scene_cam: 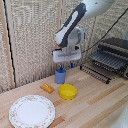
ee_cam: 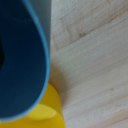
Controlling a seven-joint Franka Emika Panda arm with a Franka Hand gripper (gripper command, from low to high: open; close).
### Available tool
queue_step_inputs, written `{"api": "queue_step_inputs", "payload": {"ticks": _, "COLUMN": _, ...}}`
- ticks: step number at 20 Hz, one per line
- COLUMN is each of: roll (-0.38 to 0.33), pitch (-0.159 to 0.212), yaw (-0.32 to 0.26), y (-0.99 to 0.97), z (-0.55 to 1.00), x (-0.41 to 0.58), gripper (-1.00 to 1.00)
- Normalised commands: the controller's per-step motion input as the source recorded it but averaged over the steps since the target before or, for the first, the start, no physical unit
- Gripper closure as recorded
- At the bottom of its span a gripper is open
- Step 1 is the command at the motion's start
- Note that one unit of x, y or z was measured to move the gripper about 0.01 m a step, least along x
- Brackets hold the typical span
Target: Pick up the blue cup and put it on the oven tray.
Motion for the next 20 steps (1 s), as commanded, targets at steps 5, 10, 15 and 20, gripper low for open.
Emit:
{"api": "queue_step_inputs", "payload": {"ticks": 5, "roll": -0.021, "pitch": 0.0, "yaw": 0.021, "y": 0.01, "z": -0.26, "x": 0.064, "gripper": -1.0}}
{"api": "queue_step_inputs", "payload": {"ticks": 10, "roll": -0.086, "pitch": -0.015, "yaw": 0.001, "y": 0.21, "z": -0.04, "x": 0.073, "gripper": 1.0}}
{"api": "queue_step_inputs", "payload": {"ticks": 15, "roll": -0.036, "pitch": -0.057, "yaw": 0.011, "y": 0.17, "z": -0.03, "x": 0.066, "gripper": 1.0}}
{"api": "queue_step_inputs", "payload": {"ticks": 20, "roll": -0.006, "pitch": -0.012, "yaw": 0.02, "y": 0.07, "z": -0.02, "x": 0.036, "gripper": 1.0}}
